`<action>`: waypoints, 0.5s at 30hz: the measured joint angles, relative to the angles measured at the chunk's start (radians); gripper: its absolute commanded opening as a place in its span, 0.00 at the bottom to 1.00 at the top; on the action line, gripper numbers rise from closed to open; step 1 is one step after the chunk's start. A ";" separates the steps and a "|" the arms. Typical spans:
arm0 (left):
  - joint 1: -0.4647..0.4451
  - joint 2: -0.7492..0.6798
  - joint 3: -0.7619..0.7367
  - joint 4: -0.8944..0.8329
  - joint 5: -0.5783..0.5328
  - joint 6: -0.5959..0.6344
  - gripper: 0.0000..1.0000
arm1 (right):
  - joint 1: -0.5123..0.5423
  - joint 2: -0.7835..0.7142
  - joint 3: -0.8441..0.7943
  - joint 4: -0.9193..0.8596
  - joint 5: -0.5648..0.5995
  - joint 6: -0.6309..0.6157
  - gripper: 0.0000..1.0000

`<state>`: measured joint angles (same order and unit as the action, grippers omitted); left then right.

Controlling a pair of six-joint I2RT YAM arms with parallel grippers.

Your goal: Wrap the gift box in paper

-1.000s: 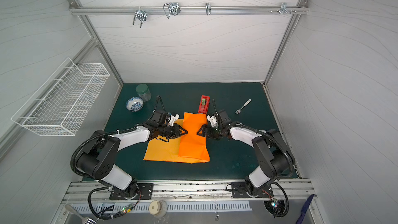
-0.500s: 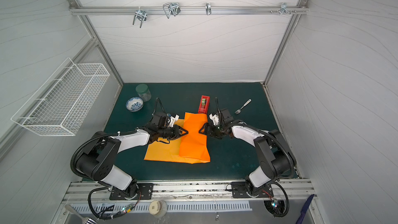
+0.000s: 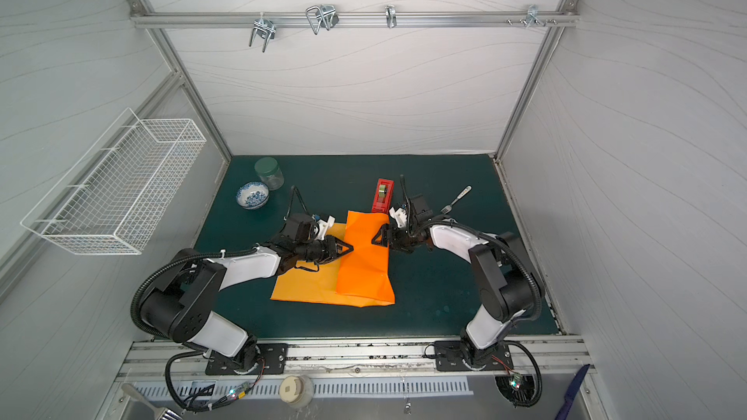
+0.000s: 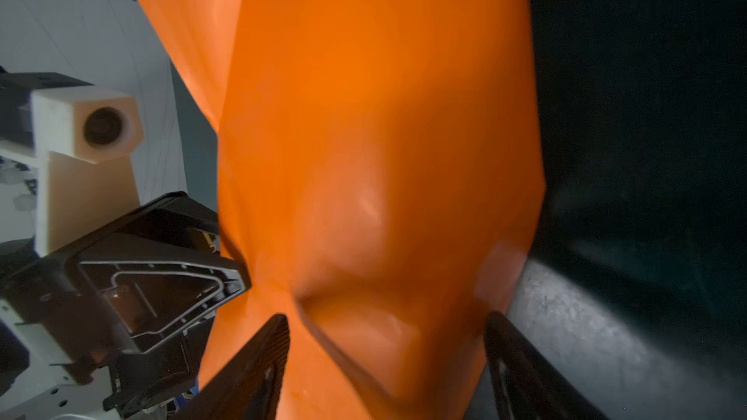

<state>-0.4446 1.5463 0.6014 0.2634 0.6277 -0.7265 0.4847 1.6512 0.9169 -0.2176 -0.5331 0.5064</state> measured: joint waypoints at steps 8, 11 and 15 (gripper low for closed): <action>-0.003 -0.013 -0.005 -0.002 -0.011 -0.015 0.41 | -0.001 0.016 0.002 0.001 -0.005 -0.034 0.73; -0.003 -0.020 -0.006 -0.017 -0.011 -0.029 0.49 | -0.001 0.016 0.001 0.002 -0.005 -0.048 0.73; -0.003 -0.020 -0.005 -0.039 -0.002 -0.047 0.56 | -0.001 0.016 0.001 0.003 -0.003 -0.064 0.73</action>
<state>-0.4480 1.5261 0.5968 0.2249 0.6262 -0.7738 0.4839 1.6676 0.9180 -0.2142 -0.5362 0.4427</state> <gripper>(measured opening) 0.538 0.726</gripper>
